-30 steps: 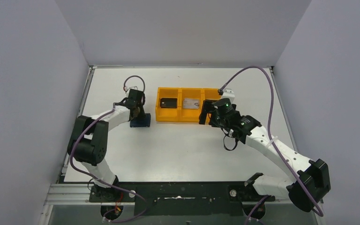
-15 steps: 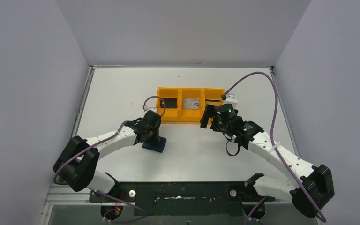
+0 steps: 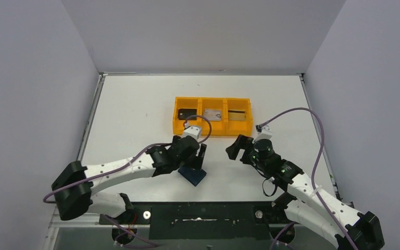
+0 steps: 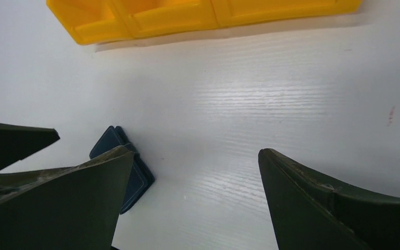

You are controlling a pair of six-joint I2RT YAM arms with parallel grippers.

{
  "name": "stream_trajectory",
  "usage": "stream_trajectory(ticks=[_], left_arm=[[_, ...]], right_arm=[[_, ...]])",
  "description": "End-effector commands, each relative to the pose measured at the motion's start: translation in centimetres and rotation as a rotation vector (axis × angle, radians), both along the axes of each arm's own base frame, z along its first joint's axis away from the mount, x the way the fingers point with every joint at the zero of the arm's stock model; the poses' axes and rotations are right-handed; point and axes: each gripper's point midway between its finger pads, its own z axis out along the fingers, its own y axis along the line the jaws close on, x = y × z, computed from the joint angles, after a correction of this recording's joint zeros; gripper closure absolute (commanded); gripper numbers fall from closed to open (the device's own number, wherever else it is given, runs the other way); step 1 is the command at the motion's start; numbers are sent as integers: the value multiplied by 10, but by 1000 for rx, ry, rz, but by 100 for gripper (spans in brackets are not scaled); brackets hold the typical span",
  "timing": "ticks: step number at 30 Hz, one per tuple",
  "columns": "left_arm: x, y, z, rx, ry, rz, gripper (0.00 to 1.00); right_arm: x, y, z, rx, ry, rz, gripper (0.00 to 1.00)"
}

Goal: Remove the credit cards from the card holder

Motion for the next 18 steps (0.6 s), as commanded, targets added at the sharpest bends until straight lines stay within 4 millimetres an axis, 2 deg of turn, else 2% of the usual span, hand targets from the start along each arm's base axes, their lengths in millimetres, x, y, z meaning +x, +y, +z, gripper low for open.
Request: stream_trajectory(ticks=[1, 4, 9, 14, 18], left_arm=[[12, 19, 42, -181, -102, 164, 20], [5, 40, 40, -239, -73, 238, 18], [3, 82, 32, -329, -27, 406, 14], [-8, 94, 20, -511, 12, 486, 15], [-19, 101, 8, -560, 50, 533, 19]], right_arm=[[-1, 31, 13, 141, -38, 99, 6], [-6, 50, 4, 119, 2, 171, 11], [-10, 77, -9, -29, 38, 256, 21], [-8, 104, -17, -107, 37, 338, 28], [-14, 133, -19, -163, 10, 420, 33]])
